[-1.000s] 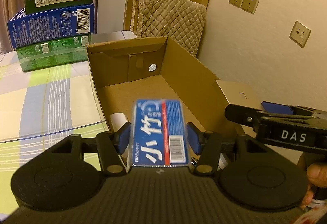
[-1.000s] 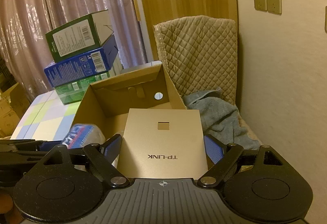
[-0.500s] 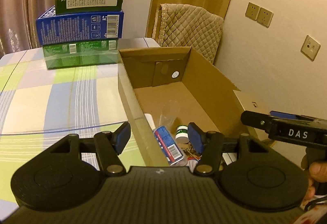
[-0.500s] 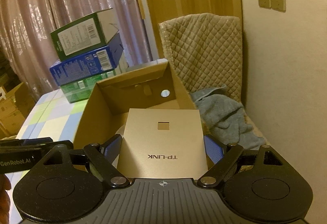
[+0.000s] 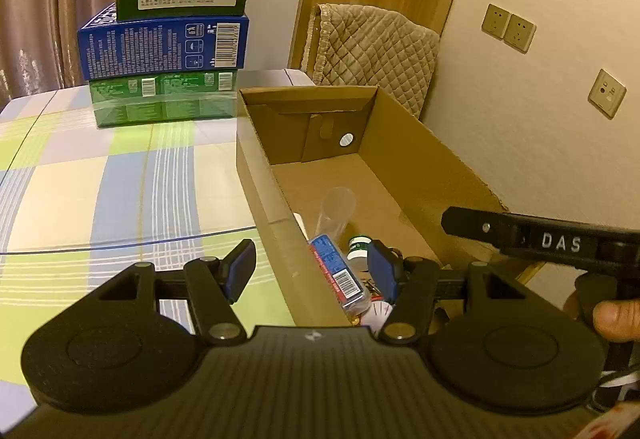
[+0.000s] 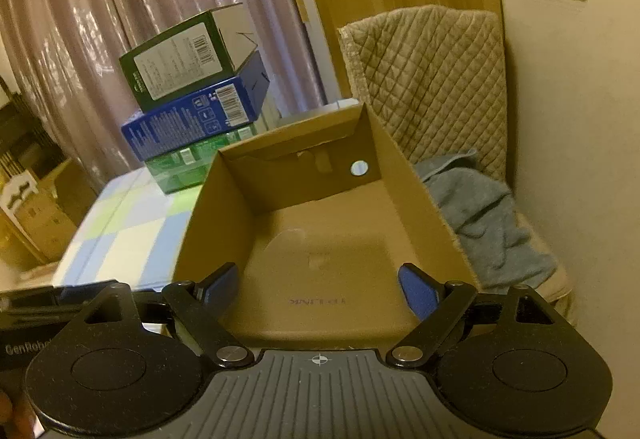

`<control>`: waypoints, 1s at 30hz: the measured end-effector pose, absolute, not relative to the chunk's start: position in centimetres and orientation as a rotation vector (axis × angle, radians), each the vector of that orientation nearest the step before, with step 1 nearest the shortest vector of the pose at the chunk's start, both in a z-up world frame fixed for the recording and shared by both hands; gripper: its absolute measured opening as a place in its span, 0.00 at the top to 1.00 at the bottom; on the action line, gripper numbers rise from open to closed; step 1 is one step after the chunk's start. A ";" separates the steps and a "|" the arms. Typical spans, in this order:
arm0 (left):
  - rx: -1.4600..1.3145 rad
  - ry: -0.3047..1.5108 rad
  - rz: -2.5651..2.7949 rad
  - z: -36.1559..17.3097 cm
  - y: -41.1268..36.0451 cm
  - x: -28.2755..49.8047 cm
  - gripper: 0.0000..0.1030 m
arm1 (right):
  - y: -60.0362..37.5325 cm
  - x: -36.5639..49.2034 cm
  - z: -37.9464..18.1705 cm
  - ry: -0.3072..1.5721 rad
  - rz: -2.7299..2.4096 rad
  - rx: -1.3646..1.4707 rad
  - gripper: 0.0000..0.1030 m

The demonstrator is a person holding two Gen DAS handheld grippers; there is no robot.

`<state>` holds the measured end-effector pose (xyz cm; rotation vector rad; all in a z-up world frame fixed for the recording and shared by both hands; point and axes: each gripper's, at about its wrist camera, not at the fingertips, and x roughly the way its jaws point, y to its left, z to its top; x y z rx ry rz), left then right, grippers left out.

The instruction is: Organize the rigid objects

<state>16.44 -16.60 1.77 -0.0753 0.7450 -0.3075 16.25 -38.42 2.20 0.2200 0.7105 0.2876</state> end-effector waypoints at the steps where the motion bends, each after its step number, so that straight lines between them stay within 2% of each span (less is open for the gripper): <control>1: -0.076 0.745 -0.308 1.8 -16.5 16.3 0.45 | -38.6 16.2 2.2 0.706 0.282 0.235 0.18; 5: -0.078 0.741 -0.311 2.0 -16.0 15.4 0.44 | -39.1 15.1 2.8 0.686 0.262 0.250 0.15; 10: -0.084 0.709 -0.312 2.7 -14.7 13.0 0.23 | -39.7 12.3 4.4 0.648 0.250 0.249 0.15; 16: -0.100 0.683 -0.284 4.0 -13.6 9.9 0.10 | -40.2 8.6 6.4 0.636 0.226 0.246 0.15; 22: -0.096 0.658 -0.254 5.3 -12.7 6.1 0.02 | -40.2 4.4 7.8 0.644 0.212 0.231 0.15; 30: -0.107 0.731 -0.243 5.9 -12.5 2.4 0.02 | -39.1 0.2 8.5 0.659 0.223 0.127 0.15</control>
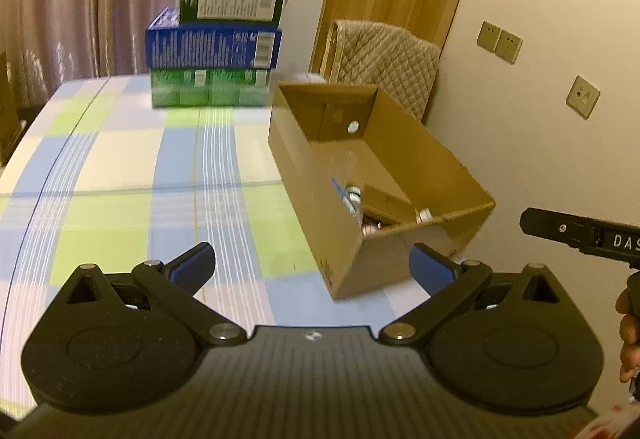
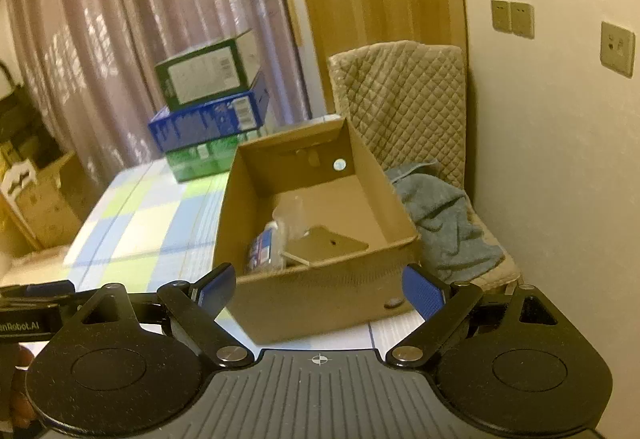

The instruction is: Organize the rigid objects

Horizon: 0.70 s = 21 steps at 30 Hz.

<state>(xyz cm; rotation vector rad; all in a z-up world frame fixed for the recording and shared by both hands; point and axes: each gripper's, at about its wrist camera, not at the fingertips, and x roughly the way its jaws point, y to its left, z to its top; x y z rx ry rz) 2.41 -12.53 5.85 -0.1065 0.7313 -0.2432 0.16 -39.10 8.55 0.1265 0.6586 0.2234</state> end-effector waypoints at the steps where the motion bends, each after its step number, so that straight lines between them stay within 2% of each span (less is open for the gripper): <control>1: -0.105 0.738 -0.237 5.8 -12.6 2.0 0.02 | -38.9 -0.2 8.5 0.663 0.230 0.117 0.15; 21: -0.096 0.795 -0.147 5.2 -12.9 -1.9 0.01 | -37.2 -3.5 7.4 0.724 0.272 0.016 0.15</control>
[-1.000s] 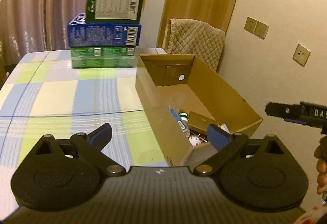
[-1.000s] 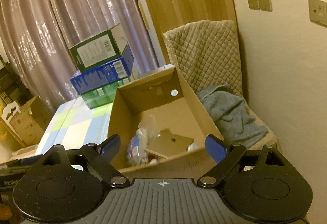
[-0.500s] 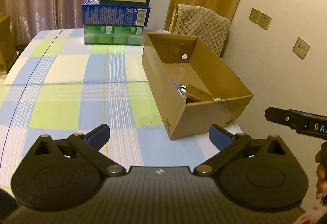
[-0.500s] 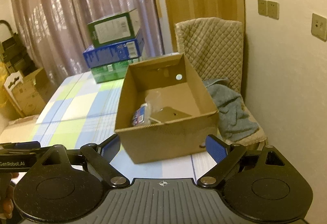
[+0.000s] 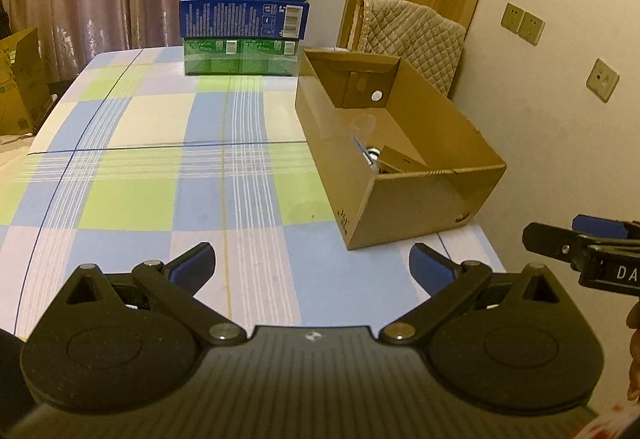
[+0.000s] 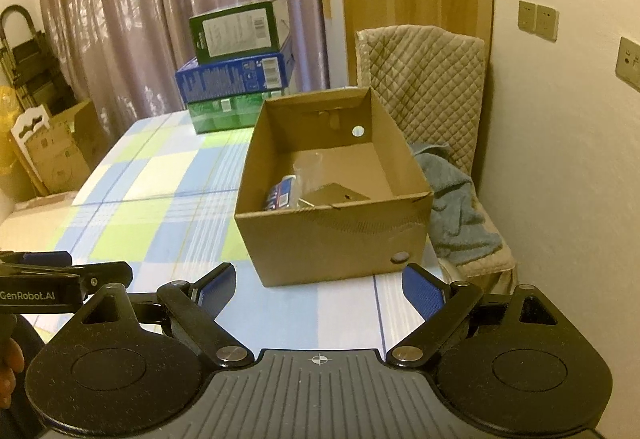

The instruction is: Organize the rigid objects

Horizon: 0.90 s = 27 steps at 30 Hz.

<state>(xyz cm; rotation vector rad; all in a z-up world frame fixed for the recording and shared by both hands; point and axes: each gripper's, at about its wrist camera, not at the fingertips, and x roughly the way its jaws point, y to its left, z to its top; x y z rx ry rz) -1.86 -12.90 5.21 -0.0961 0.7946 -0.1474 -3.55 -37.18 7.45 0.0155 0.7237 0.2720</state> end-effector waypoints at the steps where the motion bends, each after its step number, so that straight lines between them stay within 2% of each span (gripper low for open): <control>1: -0.095 0.799 -0.147 5.1 -12.9 -1.9 0.01 | -37.1 -3.6 7.3 0.726 0.274 0.011 0.15; 27: -0.086 0.825 -0.156 3.8 -13.7 -1.9 0.01 | -37.4 -3.3 5.7 0.767 0.281 0.017 0.15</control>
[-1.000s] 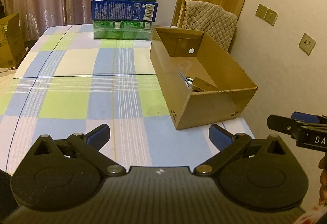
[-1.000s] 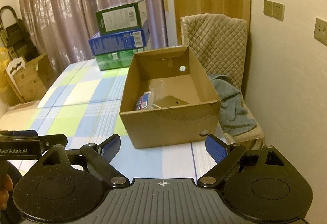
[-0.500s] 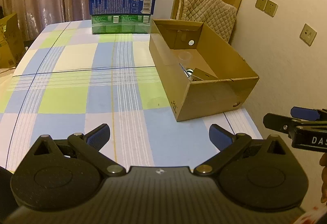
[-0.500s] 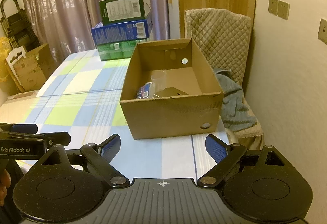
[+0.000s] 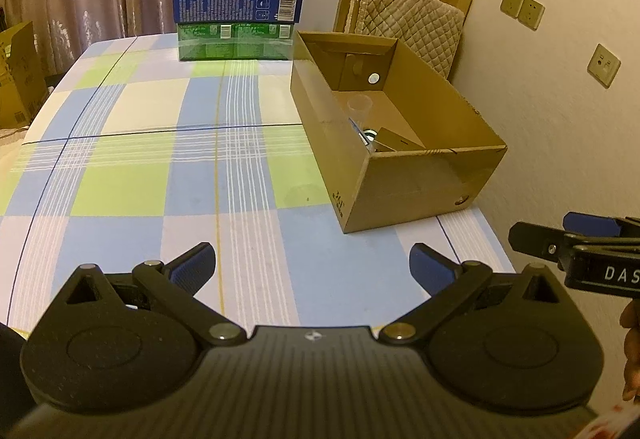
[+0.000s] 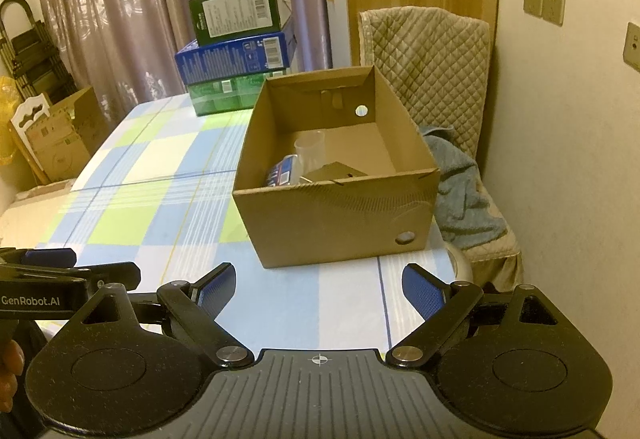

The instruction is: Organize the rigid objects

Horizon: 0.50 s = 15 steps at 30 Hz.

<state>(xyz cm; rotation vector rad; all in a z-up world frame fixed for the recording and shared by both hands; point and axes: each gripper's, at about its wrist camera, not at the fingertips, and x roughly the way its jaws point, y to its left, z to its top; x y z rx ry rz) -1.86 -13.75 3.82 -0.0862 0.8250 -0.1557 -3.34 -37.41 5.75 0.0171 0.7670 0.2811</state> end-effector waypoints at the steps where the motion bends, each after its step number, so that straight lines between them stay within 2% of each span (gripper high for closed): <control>1: -0.086 0.824 -0.155 3.8 -13.7 -1.8 0.01 | -37.4 -3.4 5.7 0.767 0.281 0.017 0.15; 15: -0.087 0.827 -0.153 3.7 -13.7 -1.7 0.01 | -37.4 -3.6 5.5 0.771 0.282 0.026 0.15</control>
